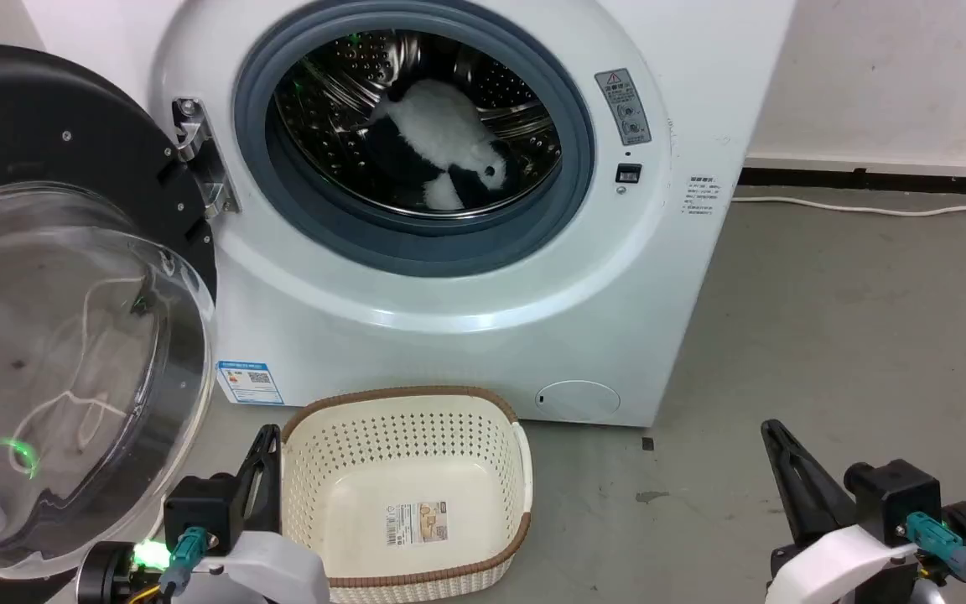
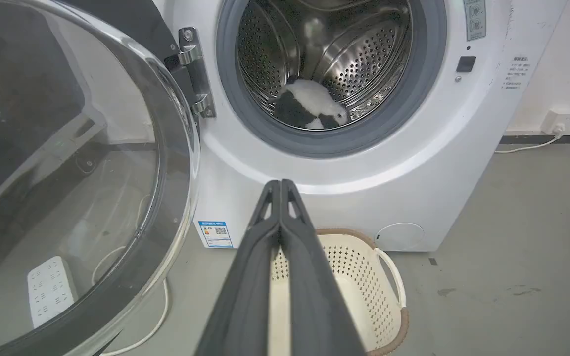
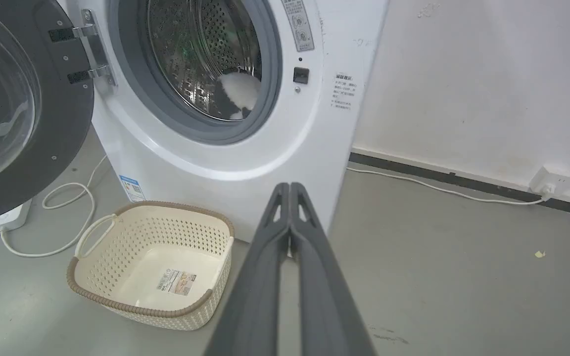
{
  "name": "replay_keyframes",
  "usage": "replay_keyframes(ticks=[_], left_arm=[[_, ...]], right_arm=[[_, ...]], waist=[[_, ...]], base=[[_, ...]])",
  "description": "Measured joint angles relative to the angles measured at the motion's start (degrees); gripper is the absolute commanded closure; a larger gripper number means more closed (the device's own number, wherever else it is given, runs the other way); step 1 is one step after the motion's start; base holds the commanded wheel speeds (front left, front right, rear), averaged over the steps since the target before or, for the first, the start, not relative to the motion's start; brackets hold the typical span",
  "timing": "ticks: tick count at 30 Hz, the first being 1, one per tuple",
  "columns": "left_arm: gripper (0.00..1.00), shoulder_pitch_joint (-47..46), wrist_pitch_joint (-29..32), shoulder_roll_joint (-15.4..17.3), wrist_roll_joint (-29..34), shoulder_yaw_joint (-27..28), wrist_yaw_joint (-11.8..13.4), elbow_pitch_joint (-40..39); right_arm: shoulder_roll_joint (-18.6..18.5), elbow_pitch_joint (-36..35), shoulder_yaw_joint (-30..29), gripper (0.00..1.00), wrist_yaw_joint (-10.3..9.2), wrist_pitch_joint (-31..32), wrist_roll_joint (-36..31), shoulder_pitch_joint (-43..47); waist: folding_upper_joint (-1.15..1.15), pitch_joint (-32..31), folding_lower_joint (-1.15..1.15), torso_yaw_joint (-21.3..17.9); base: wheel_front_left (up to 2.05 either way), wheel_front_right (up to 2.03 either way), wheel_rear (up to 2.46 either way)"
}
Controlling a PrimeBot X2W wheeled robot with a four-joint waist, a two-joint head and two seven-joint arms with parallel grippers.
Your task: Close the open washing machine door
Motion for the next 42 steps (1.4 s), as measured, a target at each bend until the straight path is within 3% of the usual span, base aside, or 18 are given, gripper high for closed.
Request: replay_keyframes(ticks=[35,36,42], left_arm=[[1.0,0.0,0.0,0.0,0.0,0.0,0.0,0.0],[0.0,0.0,0.0,0.0,0.0,0.0,0.0,0.0],[0.0,0.0,0.0,0.0,0.0,-0.2,0.0,0.1]], right_arm=[[0.0,0.0,0.0,1.0,0.0,0.0,0.0,0.0],[0.0,0.0,0.0,0.0,0.0,0.0,0.0,0.0],[0.0,0.0,-0.1,0.0,-0.01,-0.1,0.2,0.0]], waist=[[0.0,0.0,0.0,0.0],[0.0,0.0,0.0,0.0],[0.0,0.0,0.0,0.0]], base=[[0.0,0.0,0.0],[0.0,0.0,0.0],[0.0,0.0,0.0]])
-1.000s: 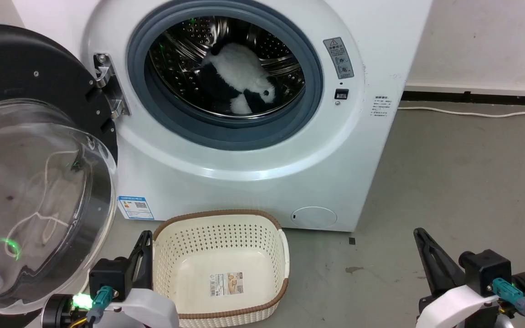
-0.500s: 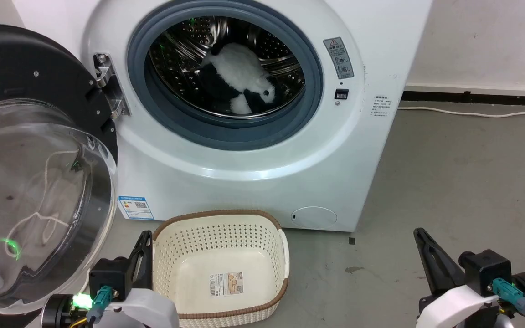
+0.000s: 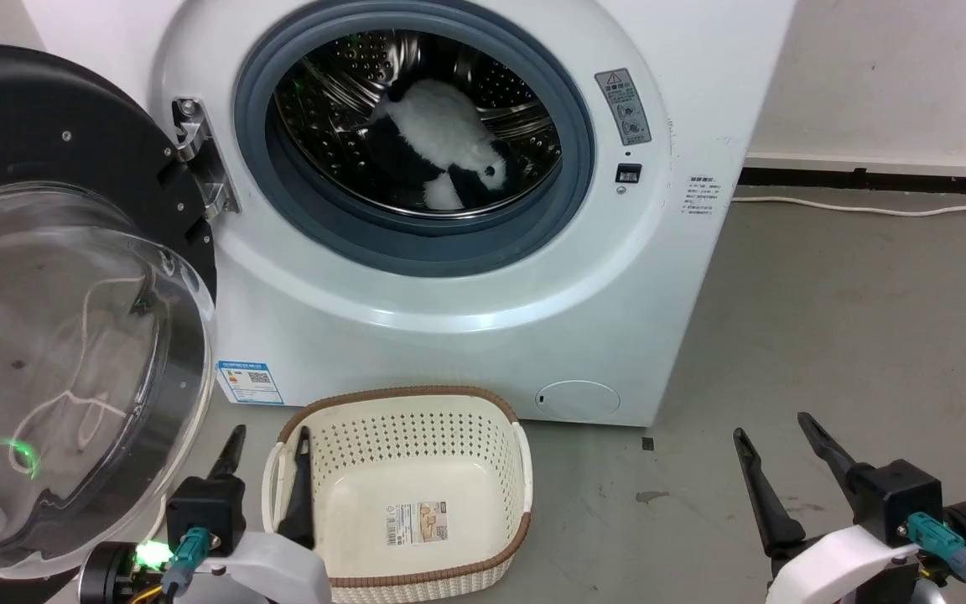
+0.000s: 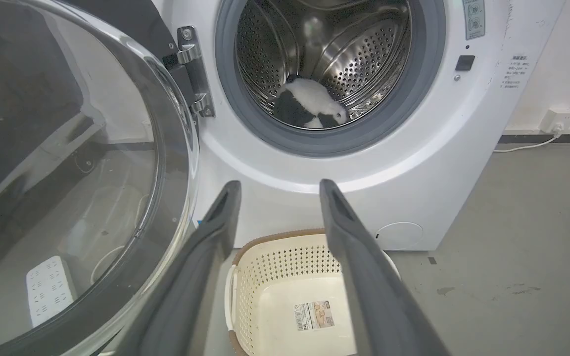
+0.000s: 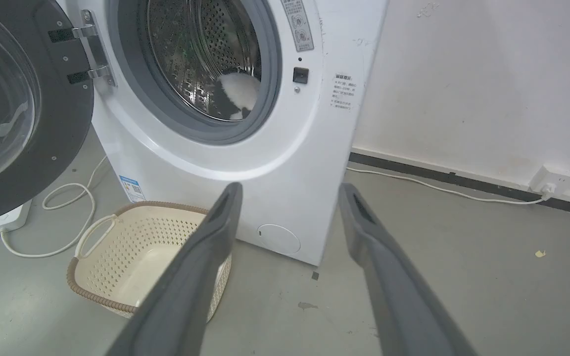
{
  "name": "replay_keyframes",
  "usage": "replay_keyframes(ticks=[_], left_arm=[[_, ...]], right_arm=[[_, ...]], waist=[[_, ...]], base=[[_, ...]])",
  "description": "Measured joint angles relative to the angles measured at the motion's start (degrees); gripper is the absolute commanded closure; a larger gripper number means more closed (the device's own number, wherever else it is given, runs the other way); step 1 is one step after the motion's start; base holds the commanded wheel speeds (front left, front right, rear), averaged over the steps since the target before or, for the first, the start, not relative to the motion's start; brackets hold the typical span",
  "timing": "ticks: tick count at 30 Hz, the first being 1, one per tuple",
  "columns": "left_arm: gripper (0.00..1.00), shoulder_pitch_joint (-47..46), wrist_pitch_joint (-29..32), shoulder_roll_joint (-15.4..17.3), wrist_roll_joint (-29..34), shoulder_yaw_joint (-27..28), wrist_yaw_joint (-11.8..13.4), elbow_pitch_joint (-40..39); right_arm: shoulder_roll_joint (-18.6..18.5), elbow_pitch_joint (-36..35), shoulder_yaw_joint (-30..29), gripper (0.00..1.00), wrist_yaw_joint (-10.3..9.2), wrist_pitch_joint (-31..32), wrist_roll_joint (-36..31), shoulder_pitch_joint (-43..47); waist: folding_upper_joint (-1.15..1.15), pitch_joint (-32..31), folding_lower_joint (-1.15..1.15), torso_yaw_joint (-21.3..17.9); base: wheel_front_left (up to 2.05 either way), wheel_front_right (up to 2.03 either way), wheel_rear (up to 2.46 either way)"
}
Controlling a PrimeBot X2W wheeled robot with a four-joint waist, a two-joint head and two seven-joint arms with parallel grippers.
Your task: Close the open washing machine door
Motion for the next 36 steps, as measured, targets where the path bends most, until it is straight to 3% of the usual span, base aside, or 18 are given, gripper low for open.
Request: replay_keyframes(ticks=[16,36], left_arm=[[0.0,0.0,-1.8,0.0,-0.2,-1.1,-0.5,0.2],[0.0,0.6,-4.3,0.1,-0.4,-2.1,-1.1,-0.7]], right_arm=[[0.0,0.0,-0.7,0.0,0.0,-1.8,0.7,0.4],[0.0,0.5,1.2,0.0,0.01,-4.2,1.3,1.0]], waist=[[0.0,-0.5,0.0,1.9],[0.0,-0.8,0.0,9.0]], base=[[0.0,0.0,0.0],[0.0,0.0,0.0]])
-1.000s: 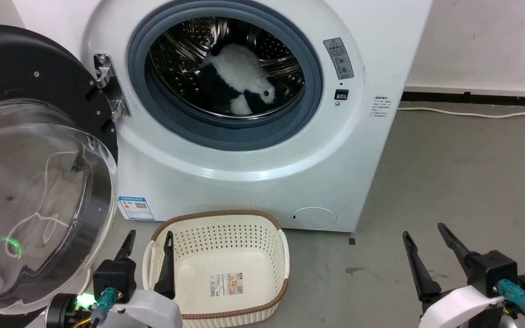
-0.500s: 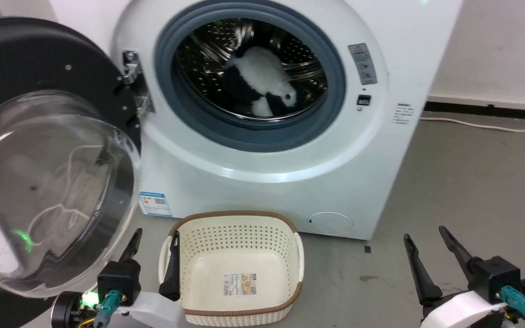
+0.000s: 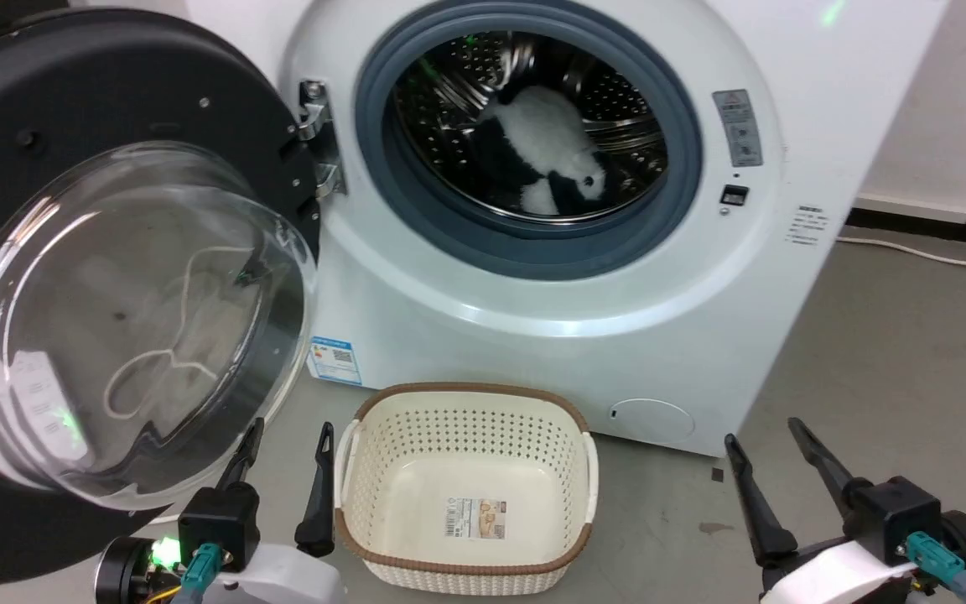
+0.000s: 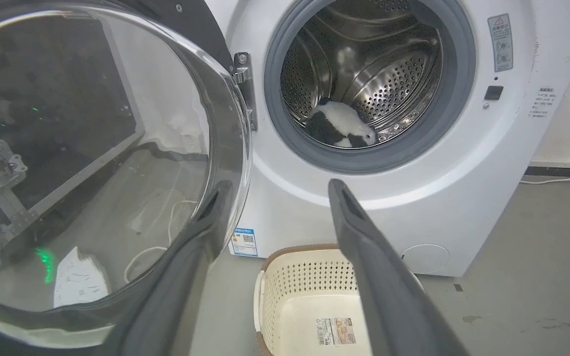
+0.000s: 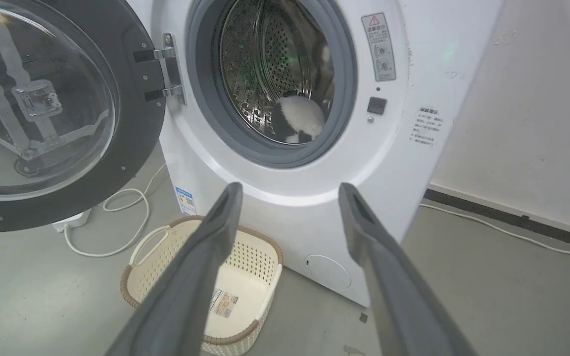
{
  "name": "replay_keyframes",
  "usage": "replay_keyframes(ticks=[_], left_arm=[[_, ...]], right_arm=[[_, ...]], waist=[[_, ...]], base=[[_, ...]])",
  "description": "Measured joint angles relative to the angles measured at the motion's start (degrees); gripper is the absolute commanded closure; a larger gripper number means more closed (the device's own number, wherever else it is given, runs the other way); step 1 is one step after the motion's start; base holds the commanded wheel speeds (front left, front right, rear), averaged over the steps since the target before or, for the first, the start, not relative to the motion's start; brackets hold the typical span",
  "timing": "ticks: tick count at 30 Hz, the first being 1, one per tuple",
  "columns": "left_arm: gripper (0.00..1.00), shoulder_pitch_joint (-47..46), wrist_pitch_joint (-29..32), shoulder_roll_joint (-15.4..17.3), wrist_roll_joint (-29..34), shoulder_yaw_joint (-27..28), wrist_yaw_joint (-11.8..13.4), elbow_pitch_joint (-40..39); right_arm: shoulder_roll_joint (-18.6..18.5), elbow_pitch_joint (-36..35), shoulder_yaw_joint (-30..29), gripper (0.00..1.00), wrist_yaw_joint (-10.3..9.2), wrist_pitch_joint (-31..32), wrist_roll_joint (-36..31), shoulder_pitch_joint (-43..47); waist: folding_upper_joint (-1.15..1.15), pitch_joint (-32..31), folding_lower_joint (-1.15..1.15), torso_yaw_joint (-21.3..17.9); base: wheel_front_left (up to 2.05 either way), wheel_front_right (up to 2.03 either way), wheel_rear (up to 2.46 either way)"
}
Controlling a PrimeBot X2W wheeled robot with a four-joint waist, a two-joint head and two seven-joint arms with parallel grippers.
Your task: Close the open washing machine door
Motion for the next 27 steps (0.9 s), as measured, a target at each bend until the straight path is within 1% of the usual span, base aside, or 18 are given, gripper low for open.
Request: replay_keyframes(ticks=[27], left_arm=[[0.0,1.9,-3.3,0.0,-0.2,-0.8,0.8,-2.7]], right_arm=[[-1.3,2.5,5.7,0.0,0.0,-3.4,2.0,-2.3]], waist=[[0.0,0.7,0.0,6.9]], base=[[0.0,0.0,0.0]])
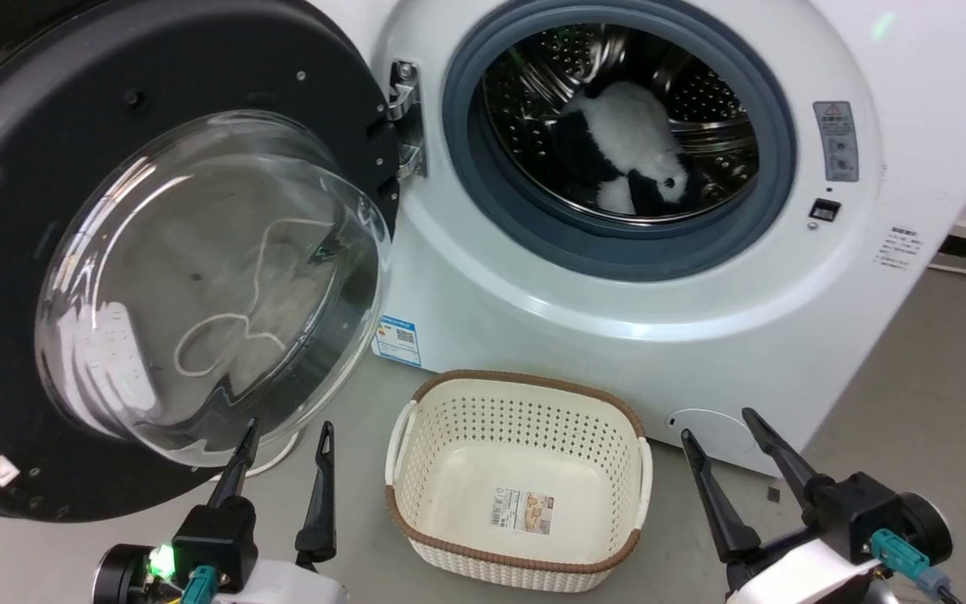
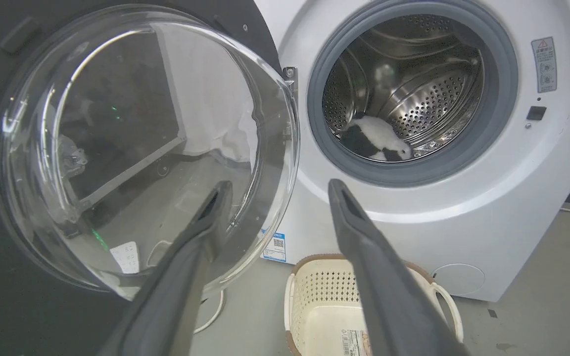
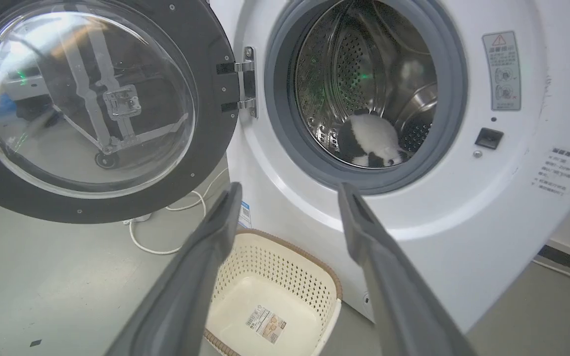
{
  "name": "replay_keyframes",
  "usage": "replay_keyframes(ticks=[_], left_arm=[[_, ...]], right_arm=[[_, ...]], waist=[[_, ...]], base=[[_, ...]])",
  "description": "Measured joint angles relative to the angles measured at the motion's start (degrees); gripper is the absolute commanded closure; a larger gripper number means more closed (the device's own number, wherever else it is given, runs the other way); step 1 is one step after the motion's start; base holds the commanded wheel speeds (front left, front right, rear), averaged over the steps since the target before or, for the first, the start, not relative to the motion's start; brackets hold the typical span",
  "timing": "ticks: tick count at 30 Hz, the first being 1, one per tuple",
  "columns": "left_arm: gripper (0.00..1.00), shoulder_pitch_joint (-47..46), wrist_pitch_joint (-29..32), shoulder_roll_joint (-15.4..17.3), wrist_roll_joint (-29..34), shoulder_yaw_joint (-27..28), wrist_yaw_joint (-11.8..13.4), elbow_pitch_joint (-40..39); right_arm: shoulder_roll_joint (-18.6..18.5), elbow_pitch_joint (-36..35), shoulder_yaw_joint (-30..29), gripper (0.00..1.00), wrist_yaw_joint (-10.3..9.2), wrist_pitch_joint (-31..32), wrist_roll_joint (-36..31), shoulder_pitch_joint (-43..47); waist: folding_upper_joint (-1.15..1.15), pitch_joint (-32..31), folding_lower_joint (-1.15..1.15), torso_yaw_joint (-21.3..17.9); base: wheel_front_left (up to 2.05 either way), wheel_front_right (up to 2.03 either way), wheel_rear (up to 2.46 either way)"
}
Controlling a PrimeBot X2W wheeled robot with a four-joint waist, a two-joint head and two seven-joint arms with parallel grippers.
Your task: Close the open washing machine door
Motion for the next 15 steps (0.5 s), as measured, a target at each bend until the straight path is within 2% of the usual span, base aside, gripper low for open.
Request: replay_keyframes(ticks=[15], left_arm=[[0.0,0.3,-2.0,0.0,-0.8,0.0,0.0,-0.1]], right_arm=[[-0.6,1.2,2.3,0.0,0.0,-1.9,1.0,0.0]], waist=[[0.0,-0.4,0.0,3.8]], base=[[0.0,0.0,0.0]])
